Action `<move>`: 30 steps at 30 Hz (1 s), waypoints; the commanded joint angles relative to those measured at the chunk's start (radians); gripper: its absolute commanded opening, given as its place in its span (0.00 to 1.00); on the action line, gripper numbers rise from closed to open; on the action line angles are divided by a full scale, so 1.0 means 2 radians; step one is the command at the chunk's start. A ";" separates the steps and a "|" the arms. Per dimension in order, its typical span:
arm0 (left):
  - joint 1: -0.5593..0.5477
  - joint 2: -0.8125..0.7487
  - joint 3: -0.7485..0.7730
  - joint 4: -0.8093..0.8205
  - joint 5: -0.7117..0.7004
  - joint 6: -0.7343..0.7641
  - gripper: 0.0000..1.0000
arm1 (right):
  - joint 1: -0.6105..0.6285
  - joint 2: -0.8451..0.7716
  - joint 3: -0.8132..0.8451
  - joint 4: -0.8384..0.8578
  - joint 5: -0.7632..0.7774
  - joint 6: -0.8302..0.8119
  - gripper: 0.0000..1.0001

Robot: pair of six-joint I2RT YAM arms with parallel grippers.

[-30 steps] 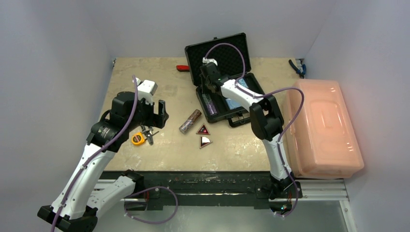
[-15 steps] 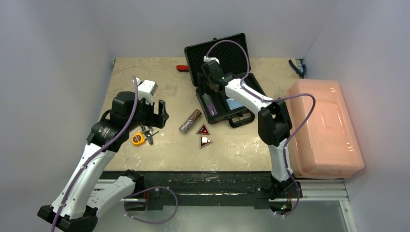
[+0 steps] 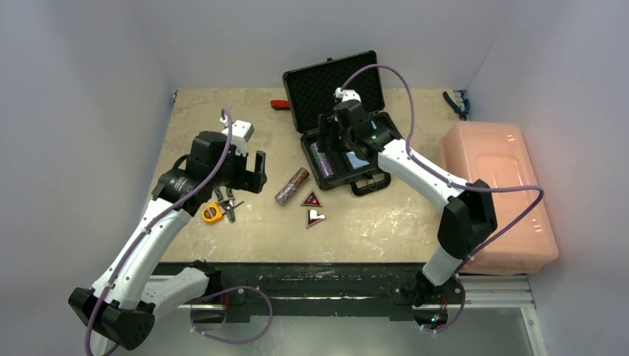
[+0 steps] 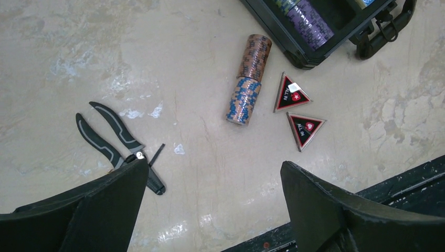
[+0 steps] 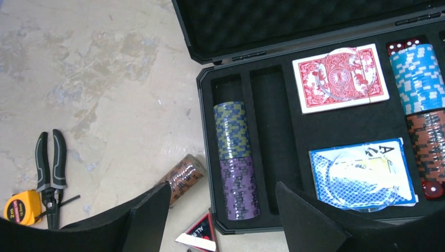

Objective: Pack up texas hold em set

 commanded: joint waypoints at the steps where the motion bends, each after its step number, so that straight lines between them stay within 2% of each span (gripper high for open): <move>1: 0.002 0.023 -0.009 0.037 0.041 0.010 0.98 | 0.011 -0.047 -0.054 0.044 -0.008 0.020 0.79; 6: -0.007 0.099 0.010 0.019 0.051 0.003 0.95 | 0.012 -0.099 -0.127 0.075 -0.007 0.028 0.81; 9: -0.022 0.143 0.025 -0.002 0.026 -0.031 0.92 | 0.011 -0.129 -0.169 0.097 -0.007 0.030 0.81; 11: -0.042 0.164 0.025 0.008 0.001 -0.045 0.91 | 0.012 -0.148 -0.195 0.105 -0.001 0.034 0.80; 17: -0.062 0.241 0.023 0.052 0.014 -0.069 0.88 | 0.012 -0.207 -0.255 0.113 0.002 0.043 0.80; 24: -0.066 0.314 0.027 0.093 0.006 -0.015 0.86 | 0.012 -0.261 -0.289 0.098 -0.007 0.044 0.80; 30: -0.065 0.343 0.028 0.118 0.006 0.016 0.81 | 0.011 -0.287 -0.300 0.093 -0.009 0.041 0.80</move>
